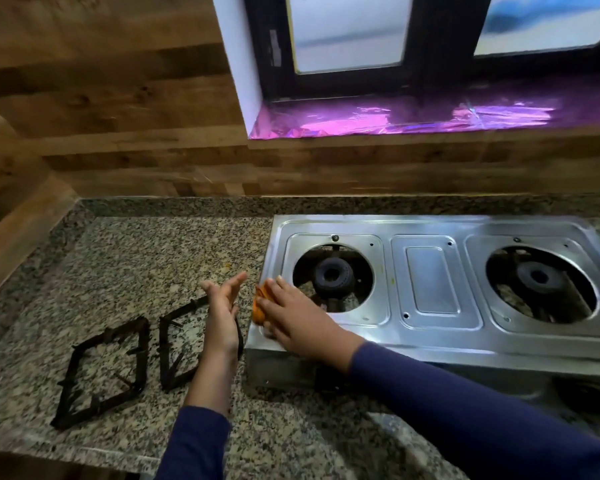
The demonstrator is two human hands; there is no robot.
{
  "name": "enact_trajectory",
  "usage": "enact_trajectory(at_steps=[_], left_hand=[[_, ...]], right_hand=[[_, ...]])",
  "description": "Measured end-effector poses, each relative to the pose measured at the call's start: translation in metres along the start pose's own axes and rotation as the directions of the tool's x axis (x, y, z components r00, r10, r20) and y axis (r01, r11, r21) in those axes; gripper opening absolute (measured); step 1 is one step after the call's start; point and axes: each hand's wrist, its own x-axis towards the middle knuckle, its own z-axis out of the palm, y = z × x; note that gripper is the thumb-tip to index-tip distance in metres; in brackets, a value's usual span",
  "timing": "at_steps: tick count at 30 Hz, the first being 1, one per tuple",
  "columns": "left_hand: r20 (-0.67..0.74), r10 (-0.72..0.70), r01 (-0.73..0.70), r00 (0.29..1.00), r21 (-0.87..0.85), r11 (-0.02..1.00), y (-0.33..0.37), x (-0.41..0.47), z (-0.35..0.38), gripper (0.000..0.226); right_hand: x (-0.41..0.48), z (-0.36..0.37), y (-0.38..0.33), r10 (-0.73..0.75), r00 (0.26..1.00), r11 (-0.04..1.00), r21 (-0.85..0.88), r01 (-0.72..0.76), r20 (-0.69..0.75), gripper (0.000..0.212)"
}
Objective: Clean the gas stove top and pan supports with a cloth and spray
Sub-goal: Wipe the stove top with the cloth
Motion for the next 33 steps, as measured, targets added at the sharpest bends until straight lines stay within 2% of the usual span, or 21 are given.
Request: enact_trajectory(at_steps=[2, 3, 7, 8, 11, 13, 15, 17, 19, 23, 27, 31, 33], left_hand=[[0.012, 0.023, -0.023, 1.0, 0.013, 1.0, 0.004, 0.0, 0.001, 0.093], [0.012, 0.029, -0.029, 1.0, 0.016, 0.999, 0.004, 0.0, 0.0, 0.092], [0.018, 0.062, -0.064, 0.998, 0.126, 0.99, -0.004, 0.003, 0.005, 0.074], [0.03, 0.074, -0.078, 0.997, 0.165, 0.983, -0.007, 0.003, 0.01, 0.071], [0.091, 0.132, -0.154, 0.987, 0.307, 0.939, -0.015, -0.002, 0.038, 0.071], [0.135, 0.203, -0.243, 0.97, 0.519, 0.819, -0.024, -0.005, 0.057, 0.066], [0.143, 0.248, -0.272, 0.958, 0.723, 0.635, -0.038, -0.006, 0.072, 0.062], [0.133, 0.266, -0.25, 0.955, 0.844, 0.475, -0.052, -0.007, 0.08, 0.062], [0.131, 0.295, -0.242, 0.947, 0.892, 0.381, -0.061, -0.008, 0.083, 0.069], [0.138, 0.319, -0.246, 0.938, 0.911, 0.332, -0.064, -0.008, 0.082, 0.072], [0.162, 0.305, -0.254, 0.938, 0.922, 0.291, -0.062, -0.01, 0.081, 0.069], [0.16, 0.297, -0.253, 0.941, 0.918, 0.306, -0.059, -0.01, 0.082, 0.066], [0.149, 0.294, -0.244, 0.944, 0.916, 0.319, -0.059, -0.011, 0.083, 0.065]], right_hand=[[0.021, 0.003, -0.009, 0.141, 0.99, 0.99, 0.024, -0.14, -0.027, 0.056], [0.025, 0.004, -0.011, 0.157, 0.987, 0.987, 0.031, -0.156, -0.031, 0.056], [-0.016, 0.003, -0.007, -0.021, 1.0, 1.0, 0.009, 0.021, 0.011, 0.054], [-0.035, 0.002, -0.003, -0.026, 1.0, 0.999, 0.023, 0.026, 0.015, 0.053], [-0.096, -0.013, 0.02, 0.139, 0.984, 0.989, 0.073, -0.131, -0.113, 0.049], [-0.127, -0.025, 0.046, 0.285, 0.935, 0.959, 0.061, -0.278, -0.211, 0.049], [-0.141, -0.036, 0.066, 0.372, 0.898, 0.923, -0.006, -0.384, -0.235, 0.052], [-0.137, -0.041, 0.076, 0.389, 0.896, 0.91, -0.059, -0.41, -0.215, 0.055], [-0.121, -0.044, 0.089, 0.408, 0.893, 0.9, -0.078, -0.428, -0.191, 0.057], [-0.064, -0.062, 0.141, 0.481, 0.849, 0.86, -0.072, -0.505, -0.219, 0.056], [-0.016, -0.082, 0.18, 0.517, 0.845, 0.849, -0.045, -0.527, -0.137, 0.058], [-0.043, -0.085, 0.164, 0.471, 0.876, 0.88, 0.125, -0.459, -0.1, 0.049], [-0.087, -0.073, 0.134, 0.385, 0.917, 0.921, 0.109, -0.374, -0.107, 0.05]])
